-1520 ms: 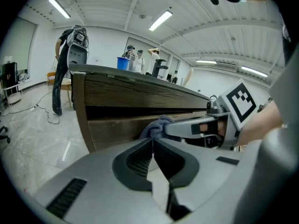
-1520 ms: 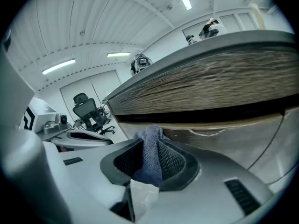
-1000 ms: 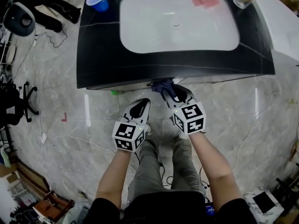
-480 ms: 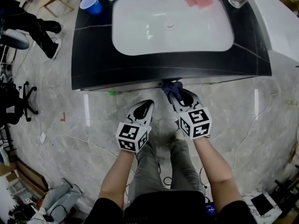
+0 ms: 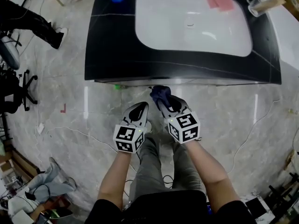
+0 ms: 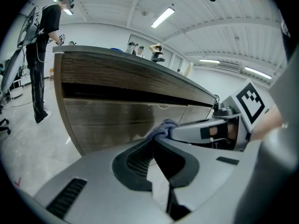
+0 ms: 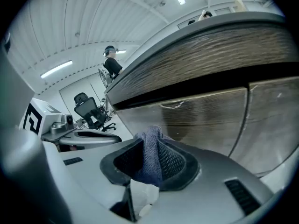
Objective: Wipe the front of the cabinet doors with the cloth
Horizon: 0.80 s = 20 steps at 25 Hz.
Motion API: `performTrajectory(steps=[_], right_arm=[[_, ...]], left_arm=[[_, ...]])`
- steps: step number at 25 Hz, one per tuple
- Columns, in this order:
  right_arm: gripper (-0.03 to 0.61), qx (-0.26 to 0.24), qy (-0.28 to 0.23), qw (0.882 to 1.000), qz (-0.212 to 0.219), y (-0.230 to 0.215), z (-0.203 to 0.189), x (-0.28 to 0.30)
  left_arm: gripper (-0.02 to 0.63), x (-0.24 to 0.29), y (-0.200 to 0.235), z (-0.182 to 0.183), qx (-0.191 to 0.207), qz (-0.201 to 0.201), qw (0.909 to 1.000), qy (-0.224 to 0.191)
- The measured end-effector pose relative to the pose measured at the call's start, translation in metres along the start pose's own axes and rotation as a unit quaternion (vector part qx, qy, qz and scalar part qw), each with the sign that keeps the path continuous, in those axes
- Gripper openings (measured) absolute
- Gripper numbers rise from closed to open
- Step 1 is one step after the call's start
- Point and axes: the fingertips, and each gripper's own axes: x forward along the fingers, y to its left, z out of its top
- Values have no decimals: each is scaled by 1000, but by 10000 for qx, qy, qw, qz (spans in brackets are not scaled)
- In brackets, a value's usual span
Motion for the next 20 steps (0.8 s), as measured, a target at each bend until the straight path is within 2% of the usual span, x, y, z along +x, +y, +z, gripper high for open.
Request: performTrajectory(steps=[9,20], right_arm=[[106,-244,222,9988,365,66,-14,71],[106,-253,208,9985,441,101,-7,138]], left_arm=[[17,-32,85,-23,-265,485,9985,-26],[17,-47,140,-33,-197,616,9979,-2]])
